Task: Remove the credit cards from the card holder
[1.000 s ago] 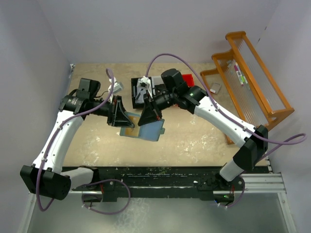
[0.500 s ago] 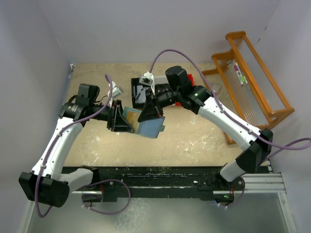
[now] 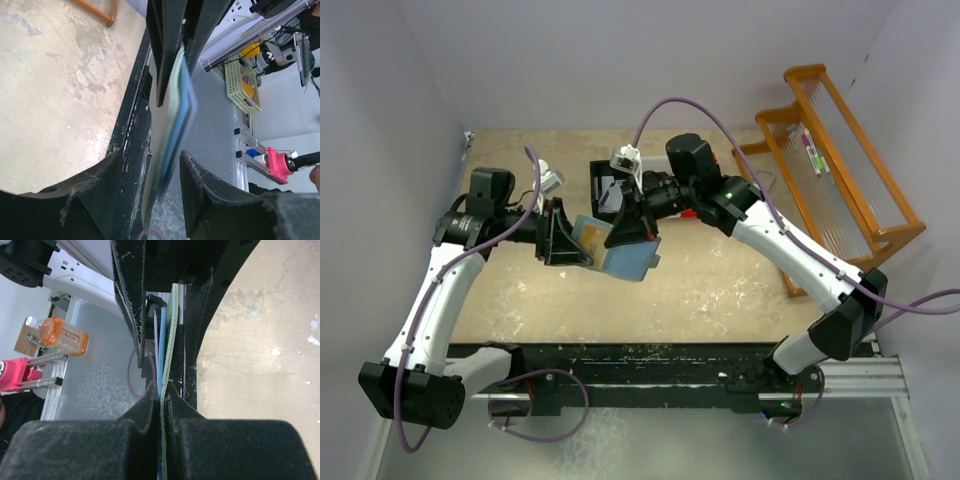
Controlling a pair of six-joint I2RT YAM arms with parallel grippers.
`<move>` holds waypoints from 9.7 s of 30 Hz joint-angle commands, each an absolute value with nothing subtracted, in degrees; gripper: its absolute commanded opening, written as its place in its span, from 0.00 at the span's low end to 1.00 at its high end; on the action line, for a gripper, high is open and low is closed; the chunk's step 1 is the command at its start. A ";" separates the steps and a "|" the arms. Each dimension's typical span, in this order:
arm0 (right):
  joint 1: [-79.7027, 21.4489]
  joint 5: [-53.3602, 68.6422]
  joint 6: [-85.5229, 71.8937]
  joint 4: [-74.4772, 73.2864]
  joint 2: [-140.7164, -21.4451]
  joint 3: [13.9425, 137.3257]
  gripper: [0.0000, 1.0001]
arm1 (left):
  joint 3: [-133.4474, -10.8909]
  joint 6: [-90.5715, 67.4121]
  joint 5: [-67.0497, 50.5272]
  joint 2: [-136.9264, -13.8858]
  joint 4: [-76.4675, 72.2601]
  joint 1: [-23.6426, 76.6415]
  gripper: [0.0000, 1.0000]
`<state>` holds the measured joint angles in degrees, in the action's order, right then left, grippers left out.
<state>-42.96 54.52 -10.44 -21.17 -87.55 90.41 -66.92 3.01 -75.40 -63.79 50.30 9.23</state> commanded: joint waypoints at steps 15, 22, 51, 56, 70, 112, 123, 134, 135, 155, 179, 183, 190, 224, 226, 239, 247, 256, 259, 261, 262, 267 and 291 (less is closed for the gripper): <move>-43.00 54.95 -8.96 -21.37 -88.36 90.71 0.03 | -65.13 -11.35 -78.29 -62.58 33.19 9.01 0.20; -33.51 41.73 -24.01 -10.63 -83.95 87.35 0.61 | -65.10 -11.78 -76.07 -63.34 33.54 8.88 0.00; -40.52 34.20 -53.33 30.42 -76.83 60.87 0.47 | -59.38 -38.12 -72.87 -63.14 6.59 6.15 0.00; -40.52 33.86 -52.60 29.32 -76.81 60.99 0.44 | -59.25 -38.74 -73.75 -62.94 6.03 6.15 0.00; -40.93 41.30 -62.96 46.78 -82.05 59.14 0.19 | -58.08 -39.24 -74.39 -62.32 5.84 6.15 0.00; -40.34 46.20 -63.60 49.42 -79.23 54.15 0.24 | -52.87 -64.86 -79.34 -59.35 -21.27 6.15 0.06; -40.35 45.73 -65.63 52.60 -80.71 56.36 0.25 | -52.37 -64.67 -79.01 -59.32 -21.30 6.15 0.06; -40.26 46.53 -66.62 52.98 -79.37 53.36 0.00 | -55.51 -52.57 -78.67 -59.88 -6.34 6.15 0.16; -40.19 46.36 -66.62 53.00 -79.05 52.89 0.00 | -56.04 -51.40 -78.71 -60.09 -4.75 6.15 0.18; -38.58 45.13 -69.41 58.94 -78.37 50.03 0.24 | -57.25 -50.17 -77.75 -59.98 -3.96 6.15 0.00; -33.03 46.76 -66.62 51.14 -73.02 45.40 0.00 | -66.55 -27.88 -73.81 -61.79 18.22 6.17 0.00; -28.78 47.86 -63.51 44.51 -68.58 43.12 0.00 | -68.28 -23.18 -73.96 -62.03 22.26 6.15 0.00; -22.86 34.50 -41.68 5.37 -65.23 53.32 0.00 | -69.44 -14.85 -79.83 -61.41 25.89 6.15 0.00; -16.68 -6.73 -19.37 -26.70 -119.86 104.40 0.00 | -68.78 39.10 -27.56 -92.34 50.70 11.64 0.35; -16.59 -6.82 -19.35 -26.85 -120.31 104.81 0.00 | -69.18 39.14 -27.86 -91.24 50.82 11.60 0.41; -16.61 -13.50 -21.58 -27.91 -110.99 98.90 0.66 | -72.24 32.78 -33.16 -81.53 51.16 9.44 0.82; -16.61 -28.03 -26.42 -11.76 -77.99 66.70 0.76 | -66.41 16.38 -32.89 -72.70 30.79 -1.59 0.99; -16.61 -40.78 -27.97 -3.04 -46.75 36.60 1.00 | -50.77 7.12 -21.15 -62.86 14.60 -2.72 0.99; -16.61 -41.38 -29.00 -4.69 -42.64 35.17 1.00 | -43.81 4.72 -18.54 -60.38 10.01 -2.72 0.99; -16.61 -42.85 -28.35 -5.14 -41.74 34.63 1.00 | -39.26 3.69 -18.69 -58.35 6.85 -2.74 0.99; -16.63 -43.39 -28.16 -5.18 -41.11 34.26 0.99 | -36.69 3.54 -18.87 -56.99 4.83 -2.76 0.99; -16.61 -51.77 -31.82 -1.60 -35.95 28.51 1.00 | -23.99 3.51 -17.53 -50.58 -5.29 -2.76 0.99; -16.61 -38.85 -6.45 19.07 -27.03 10.43 1.00 | -2.35 0.00 -2.10 -22.56 -12.55 -2.73 0.99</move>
